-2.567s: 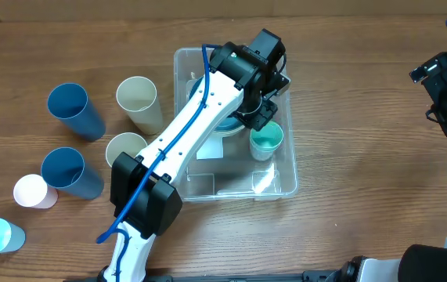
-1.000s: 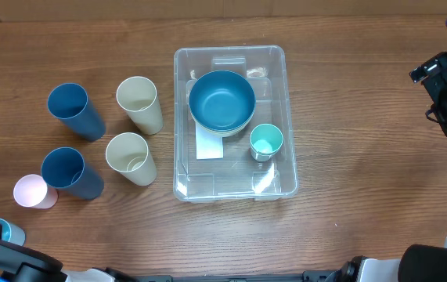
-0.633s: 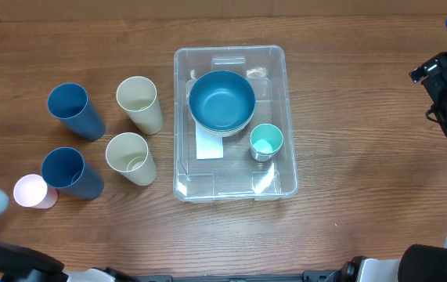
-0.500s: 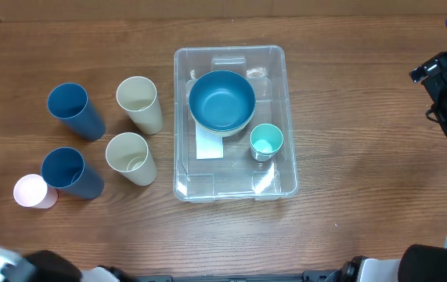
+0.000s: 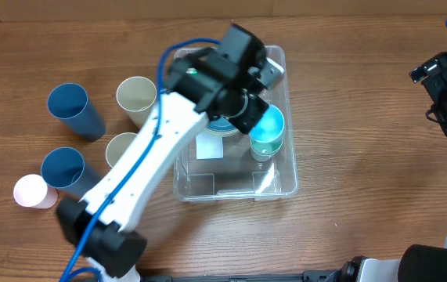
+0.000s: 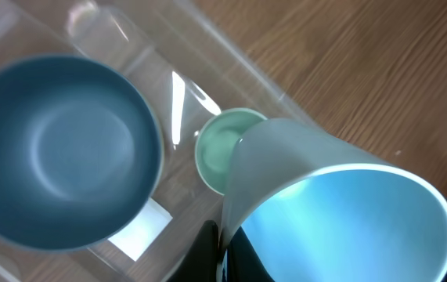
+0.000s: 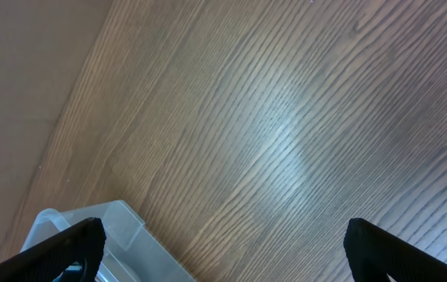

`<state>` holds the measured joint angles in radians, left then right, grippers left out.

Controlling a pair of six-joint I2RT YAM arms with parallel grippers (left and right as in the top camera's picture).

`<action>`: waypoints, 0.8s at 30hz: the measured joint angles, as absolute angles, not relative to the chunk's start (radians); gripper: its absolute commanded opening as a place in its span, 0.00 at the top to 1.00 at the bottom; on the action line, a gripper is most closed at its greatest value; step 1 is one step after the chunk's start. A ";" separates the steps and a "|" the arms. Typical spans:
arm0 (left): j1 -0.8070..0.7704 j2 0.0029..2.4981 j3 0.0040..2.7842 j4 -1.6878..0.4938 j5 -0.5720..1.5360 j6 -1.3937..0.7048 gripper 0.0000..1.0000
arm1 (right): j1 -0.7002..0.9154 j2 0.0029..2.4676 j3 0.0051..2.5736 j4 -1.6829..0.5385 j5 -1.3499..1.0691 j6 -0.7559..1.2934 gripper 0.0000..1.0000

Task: Pack container
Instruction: 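Grasp the light-blue cup with the left gripper and stack it onto the teal cups, then grasp the pink cup with the left gripper and stack it onto the cup stack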

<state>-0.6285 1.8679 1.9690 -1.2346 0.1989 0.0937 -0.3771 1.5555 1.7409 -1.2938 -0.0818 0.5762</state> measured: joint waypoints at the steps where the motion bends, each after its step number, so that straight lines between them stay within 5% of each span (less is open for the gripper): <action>1: -0.638 1.893 1.968 -1.235 0.184 0.101 0.96 | -0.377 1.555 1.741 -1.294 -0.082 0.576 0.00; 3: -0.647 1.941 1.968 -1.235 0.160 0.108 0.94 | -0.377 1.555 1.741 -1.294 -0.082 0.576 0.00; 5: -0.648 1.973 1.968 -1.230 0.141 0.109 0.76 | -0.377 1.555 1.741 -1.295 -0.082 0.576 0.00; 8: -0.648 2.008 1.968 -1.217 0.113 0.100 0.02 | -0.377 1.555 1.741 -1.295 -0.082 0.577 0.00; 14: -0.628 2.004 2.300 -1.544 -0.085 -0.019 0.00 | -0.377 1.555 1.741 -1.294 -0.082 0.577 0.00; 17: -0.491 1.944 2.525 -1.676 -0.173 -0.123 0.00 | -0.377 1.555 1.741 -1.294 -0.081 0.576 0.00; 24: 0.361 1.769 2.466 -1.680 -0.073 -0.327 0.00 | -0.377 1.555 1.741 -1.294 -0.081 0.576 0.00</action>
<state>0.3607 1.7691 2.4660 -1.6798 -0.0731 -0.3271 -0.3771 1.5551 1.7409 -1.2938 -0.0814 0.5762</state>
